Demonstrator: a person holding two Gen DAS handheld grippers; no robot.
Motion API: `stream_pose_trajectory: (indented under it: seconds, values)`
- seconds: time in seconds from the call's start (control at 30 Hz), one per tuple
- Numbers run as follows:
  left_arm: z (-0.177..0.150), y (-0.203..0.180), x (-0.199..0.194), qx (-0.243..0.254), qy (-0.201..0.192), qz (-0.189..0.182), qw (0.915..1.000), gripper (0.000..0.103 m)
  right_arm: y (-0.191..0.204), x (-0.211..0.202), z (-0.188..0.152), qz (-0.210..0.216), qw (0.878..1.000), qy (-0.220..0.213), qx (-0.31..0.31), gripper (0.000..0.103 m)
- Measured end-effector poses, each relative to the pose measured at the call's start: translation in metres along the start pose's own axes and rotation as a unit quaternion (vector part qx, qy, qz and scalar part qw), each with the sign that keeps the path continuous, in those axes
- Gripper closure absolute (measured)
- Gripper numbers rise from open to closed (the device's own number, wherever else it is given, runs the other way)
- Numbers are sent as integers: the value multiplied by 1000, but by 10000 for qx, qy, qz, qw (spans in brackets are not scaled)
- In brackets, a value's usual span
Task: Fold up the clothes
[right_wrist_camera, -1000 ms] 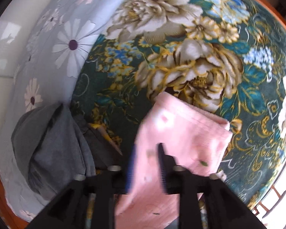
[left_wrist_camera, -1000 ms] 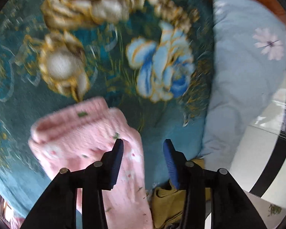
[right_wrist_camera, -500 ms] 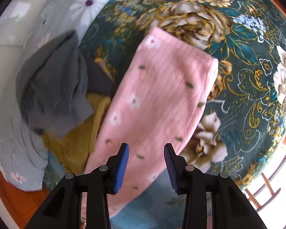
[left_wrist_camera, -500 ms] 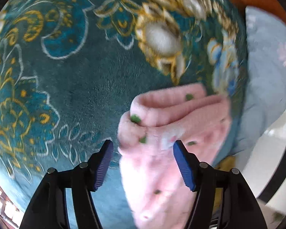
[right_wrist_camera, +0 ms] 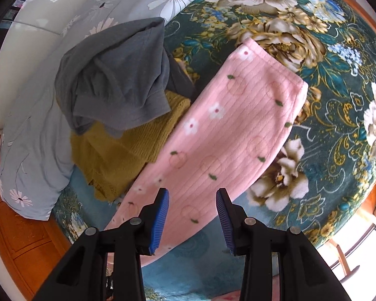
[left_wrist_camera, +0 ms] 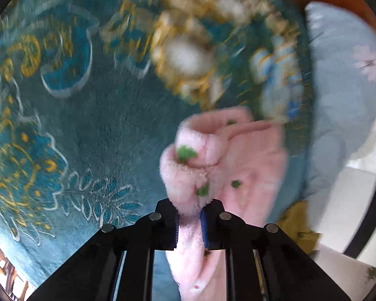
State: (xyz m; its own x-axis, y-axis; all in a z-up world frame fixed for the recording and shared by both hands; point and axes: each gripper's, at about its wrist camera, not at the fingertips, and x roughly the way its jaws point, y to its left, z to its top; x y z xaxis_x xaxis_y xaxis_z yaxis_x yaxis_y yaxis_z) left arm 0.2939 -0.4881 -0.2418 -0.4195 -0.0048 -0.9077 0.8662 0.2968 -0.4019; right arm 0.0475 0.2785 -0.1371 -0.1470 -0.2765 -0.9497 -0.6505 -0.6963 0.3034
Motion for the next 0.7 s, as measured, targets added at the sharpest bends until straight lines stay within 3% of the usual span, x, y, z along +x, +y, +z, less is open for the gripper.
stream_pose_trajectory:
  seconds: [0.07,0.13,0.2,0.3,0.37,0.47,0.57,0.7]
  values:
    - [9,5,-27,70,-209,-137,9997,89,0,-6,-6,80,10000,-56,15,60]
    - [26,21,-39,103,-401,209,9989,89,-6,-10,-11,149,9998,-105,89,60]
    - [38,40,-34,-80,-333,701,9969,89,-18,-13,-15,204,9994,-143,227,60]
    - [51,61,-24,-673,-13,873,9939,88,-35,-17,-21,288,9984,-202,435,60]
    - [48,56,-25,-815,-24,748,9939,86,-46,-16,-25,333,9976,-204,567,60]
    - [46,36,-26,-624,86,1007,9929,82,-65,-19,-29,445,9956,-259,787,60]
    - [42,22,-36,-575,141,1134,9918,66,-81,-26,-29,630,9930,-370,928,60]
    - [19,6,-73,-348,-153,1209,9919,63,-107,-32,-27,890,9883,-496,1137,60]
